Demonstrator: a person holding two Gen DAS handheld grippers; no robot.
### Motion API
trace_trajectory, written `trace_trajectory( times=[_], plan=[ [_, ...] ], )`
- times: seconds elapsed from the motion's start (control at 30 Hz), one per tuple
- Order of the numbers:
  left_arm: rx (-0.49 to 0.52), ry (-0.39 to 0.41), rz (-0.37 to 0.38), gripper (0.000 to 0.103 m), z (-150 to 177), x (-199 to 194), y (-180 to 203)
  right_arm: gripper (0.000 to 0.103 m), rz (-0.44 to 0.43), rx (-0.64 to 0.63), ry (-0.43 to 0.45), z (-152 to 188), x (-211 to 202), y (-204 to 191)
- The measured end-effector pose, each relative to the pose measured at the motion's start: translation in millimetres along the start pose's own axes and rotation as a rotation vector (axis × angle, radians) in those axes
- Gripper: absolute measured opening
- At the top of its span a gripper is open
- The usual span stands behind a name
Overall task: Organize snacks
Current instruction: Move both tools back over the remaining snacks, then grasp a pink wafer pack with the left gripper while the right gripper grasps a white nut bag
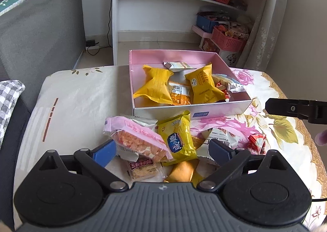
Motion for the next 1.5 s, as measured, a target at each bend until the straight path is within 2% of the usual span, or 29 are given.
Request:
trace_trajectory(
  times=[0.2, 0.4, 0.57, 0.8, 0.97, 1.27, 1.4, 1.5],
  plan=[
    [0.027, 0.072, -0.009, 0.099, 12, -6, -12, 0.095, 0.001, -0.031, 0.021, 19, 1, -12],
    [0.095, 0.161, -0.01, 0.099, 20, -7, -18, 0.095, 0.048, -0.168, 0.048, 36, 3, -25],
    [0.126, 0.182, 0.029, 0.096, 17, -4, -19, 0.095, 0.045, -0.253, 0.059, 43, 9, -34],
    [-0.022, 0.169, 0.103, 0.08, 6, 5, -28, 0.095, 0.008, -0.254, 0.044, 47, 20, -37],
    [-0.089, 0.152, 0.115, 0.067, 1, 12, -31, 0.095, -0.012, -0.285, 0.014, 53, 34, -44],
    [-0.246, 0.12, 0.129, 0.055, -6, 23, -38, 0.095, -0.041, -0.369, -0.024, 59, 61, -59],
    [-0.337, 0.107, 0.128, 0.052, -11, 27, -46, 0.095, -0.049, -0.368, -0.036, 59, 73, -60],
    [-0.363, 0.106, 0.118, 0.048, -12, 28, -49, 0.095, -0.044, -0.362, -0.042, 58, 79, -58]
  ],
)
Point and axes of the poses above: each gripper's, at about its wrist camera, not at the fingertips, and x roughly the way its jaws point, y to its right, z to its underside, the point moved 10 cm from there along x, roughly the way its jaws point, and after that the axes turned 15 degrees about -x, right-handed, at the moved point
